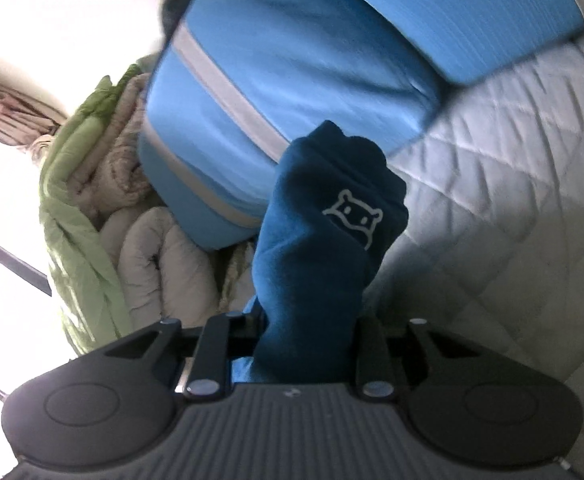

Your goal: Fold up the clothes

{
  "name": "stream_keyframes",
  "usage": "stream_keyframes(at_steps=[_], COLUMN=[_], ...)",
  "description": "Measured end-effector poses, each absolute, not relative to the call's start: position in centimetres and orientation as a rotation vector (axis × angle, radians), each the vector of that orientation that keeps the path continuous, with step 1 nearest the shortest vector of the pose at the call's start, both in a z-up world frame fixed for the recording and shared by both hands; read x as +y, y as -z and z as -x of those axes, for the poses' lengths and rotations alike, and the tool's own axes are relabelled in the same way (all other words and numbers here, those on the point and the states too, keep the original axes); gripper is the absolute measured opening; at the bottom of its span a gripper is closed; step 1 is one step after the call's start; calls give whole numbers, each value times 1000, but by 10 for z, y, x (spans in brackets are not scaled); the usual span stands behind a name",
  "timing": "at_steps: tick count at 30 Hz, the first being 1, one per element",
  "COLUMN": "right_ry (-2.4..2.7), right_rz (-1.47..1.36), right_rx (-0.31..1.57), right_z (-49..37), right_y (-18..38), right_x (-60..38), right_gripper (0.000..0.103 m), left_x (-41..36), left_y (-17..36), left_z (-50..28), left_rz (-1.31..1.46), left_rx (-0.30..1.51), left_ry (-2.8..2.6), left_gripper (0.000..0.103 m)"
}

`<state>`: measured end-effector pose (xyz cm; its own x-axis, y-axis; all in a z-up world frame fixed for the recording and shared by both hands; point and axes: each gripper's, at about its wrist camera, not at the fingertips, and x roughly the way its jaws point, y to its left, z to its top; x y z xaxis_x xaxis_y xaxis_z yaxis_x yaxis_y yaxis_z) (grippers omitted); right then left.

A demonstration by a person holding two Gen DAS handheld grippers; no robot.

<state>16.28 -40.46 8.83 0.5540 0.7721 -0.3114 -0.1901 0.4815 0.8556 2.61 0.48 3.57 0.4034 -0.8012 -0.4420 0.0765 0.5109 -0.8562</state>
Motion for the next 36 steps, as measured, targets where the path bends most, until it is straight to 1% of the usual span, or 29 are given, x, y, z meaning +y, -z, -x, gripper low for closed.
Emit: stream_keyframes(at_steps=[5,10,18,22,26,30,31,32,33,34,35,36], right_ry=[-684,-691,-681,-698,-732,-796,-811,-785,-754,-673,-579,-519], right_rz=[-856,-837,-835,-841,-847,-837,-838,-807,-772,-738,-693,-633], right_rx=[721,693,722,732,724,676,658,640,622,634,661,666], right_z=[-152,-146,-147,-154,-172,-197,-206,-214,-222,-232,-240,-241], right_y=[-119,-137,-128,-122,-129,-157,-166,-171,-177,-176,-173,-170], right_x=[-408,-406,-396,-382,-358,-322,-310,-299,-289,-277,-267,-261], right_gripper=[26,26,26,26,26,26,28,31,57,89,103,102], left_x=[7,9,17,33,58,88,97,105,112,116,121,122], left_y=[-59,-68,-63,-68,-94,-138,-146,-151,-152,-148,-145,-141], left_z=[-23,-22,-23,-25,-30,-42,-48,-56,-65,-73,-82,-87], left_rz=[838,837,849,859,848,772,725,675,635,604,573,529], left_rx=[974,972,1012,989,916,808,776,747,732,731,728,729], left_ry=[647,635,587,557,519,473,449,415,354,271,189,119], left_gripper=[27,27,27,27,27,28,29,37,47,52,59,64])
